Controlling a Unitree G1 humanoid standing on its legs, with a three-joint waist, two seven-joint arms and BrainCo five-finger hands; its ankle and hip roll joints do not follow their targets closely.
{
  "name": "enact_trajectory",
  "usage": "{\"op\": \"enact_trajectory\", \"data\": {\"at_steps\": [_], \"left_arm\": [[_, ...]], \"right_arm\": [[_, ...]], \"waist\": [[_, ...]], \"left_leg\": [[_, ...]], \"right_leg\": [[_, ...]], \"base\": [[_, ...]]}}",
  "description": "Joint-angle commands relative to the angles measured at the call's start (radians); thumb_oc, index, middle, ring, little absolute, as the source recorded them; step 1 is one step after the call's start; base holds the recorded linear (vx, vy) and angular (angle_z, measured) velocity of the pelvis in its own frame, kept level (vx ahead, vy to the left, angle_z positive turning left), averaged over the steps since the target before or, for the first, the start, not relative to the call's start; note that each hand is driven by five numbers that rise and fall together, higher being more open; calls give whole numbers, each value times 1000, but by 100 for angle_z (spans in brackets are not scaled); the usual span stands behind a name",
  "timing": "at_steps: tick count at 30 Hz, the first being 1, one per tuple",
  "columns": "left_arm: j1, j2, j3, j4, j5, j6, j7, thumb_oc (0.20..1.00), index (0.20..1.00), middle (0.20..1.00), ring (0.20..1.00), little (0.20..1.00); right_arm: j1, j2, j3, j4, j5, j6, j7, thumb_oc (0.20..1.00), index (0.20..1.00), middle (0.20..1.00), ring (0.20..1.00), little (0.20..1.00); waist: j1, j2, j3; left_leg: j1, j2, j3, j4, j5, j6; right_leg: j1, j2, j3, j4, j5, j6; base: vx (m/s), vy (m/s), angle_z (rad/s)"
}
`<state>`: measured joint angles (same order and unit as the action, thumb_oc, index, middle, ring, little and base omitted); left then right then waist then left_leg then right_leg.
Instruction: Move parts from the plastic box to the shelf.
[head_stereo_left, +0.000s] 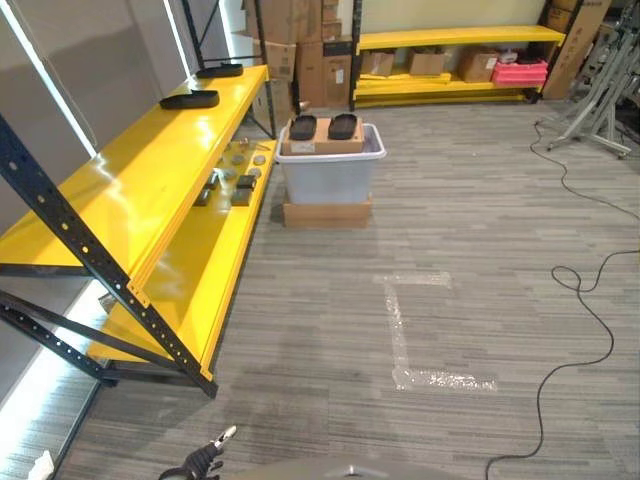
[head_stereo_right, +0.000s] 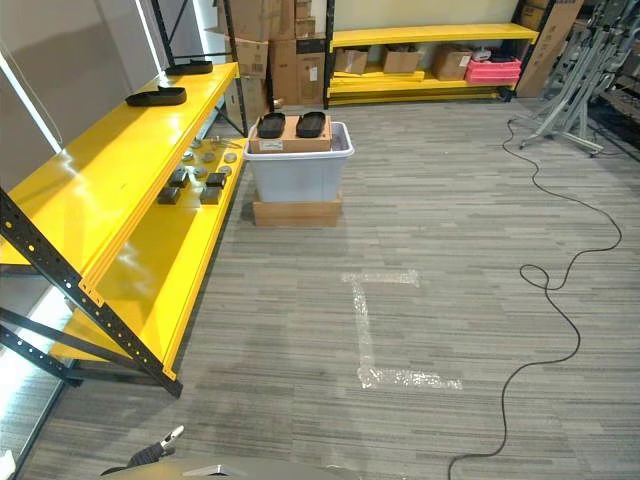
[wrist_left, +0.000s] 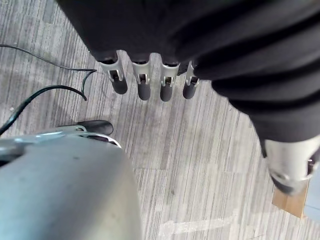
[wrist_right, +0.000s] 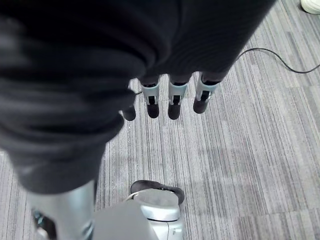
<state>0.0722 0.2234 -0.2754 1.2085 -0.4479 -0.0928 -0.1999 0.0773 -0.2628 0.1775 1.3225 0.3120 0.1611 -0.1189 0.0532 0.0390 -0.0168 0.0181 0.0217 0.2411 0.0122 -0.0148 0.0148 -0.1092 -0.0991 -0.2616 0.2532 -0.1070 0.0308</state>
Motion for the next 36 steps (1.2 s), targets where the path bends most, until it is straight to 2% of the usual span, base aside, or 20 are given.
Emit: {"op": "enact_trajectory", "data": {"at_steps": [1,9,13,19,25,33,36], "left_arm": [[-34,-2,41,32,25,-29,15,1000,1000,1000,1000,1000],[-34,-4,48,56,78,8,88,1000,1000,1000,1000,1000],[-36,-9,50,62,61,33,69,1000,1000,1000,1000,1000],[-40,-7,47,67,89,50,114,1000,1000,1000,1000,1000],[-46,-10,49,79,98,56,136,1000,1000,1000,1000,1000],[-50,-11,58,81,95,55,170,1000,1000,1000,1000,1000],[-53,-10,68,82,66,34,195,1000,1000,1000,1000,1000]], "right_arm": [[-40,26,9,86,6,9,-16,1000,1000,1000,1000,1000],[-42,29,6,105,16,41,-10,1000,1000,1000,1000,1000],[-44,32,9,109,6,38,-13,1000,1000,1000,1000,1000],[-46,31,21,96,-20,14,-19,1000,1000,1000,1000,1000],[-46,35,35,86,-15,27,-25,1000,1000,1000,1000,1000],[-36,33,30,82,-36,7,-23,1000,1000,1000,1000,1000],[-32,29,23,90,-5,-47,-21,1000,1000,1000,1000,1000]], "waist": [[0,-38,16],[5,-41,14],[6,-41,14],[4,-43,14],[0,-46,15],[-7,-47,21],[-6,-50,24]], "left_leg": [[24,-3,-9,-99,13,-43],[29,-7,-13,-99,13,-43],[32,-9,-15,-99,11,-41],[33,-10,-14,-99,12,-39],[36,-12,-13,-99,11,-38],[35,-16,-11,-99,10,-36],[38,-18,-12,-99,10,-35]], "right_leg": [[162,-44,-32,-340,181,133],[169,-44,-34,-340,181,133],[170,-43,-32,-340,181,133],[172,-43,-30,-340,182,133],[175,-42,-23,-340,181,130],[173,-41,-17,-340,182,131],[177,-43,-17,-340,184,132]], "base": [[32,1,0],[25,-3,1],[16,-2,1],[16,2,1],[26,3,0],[0,0,0],[0,0,0]]}}
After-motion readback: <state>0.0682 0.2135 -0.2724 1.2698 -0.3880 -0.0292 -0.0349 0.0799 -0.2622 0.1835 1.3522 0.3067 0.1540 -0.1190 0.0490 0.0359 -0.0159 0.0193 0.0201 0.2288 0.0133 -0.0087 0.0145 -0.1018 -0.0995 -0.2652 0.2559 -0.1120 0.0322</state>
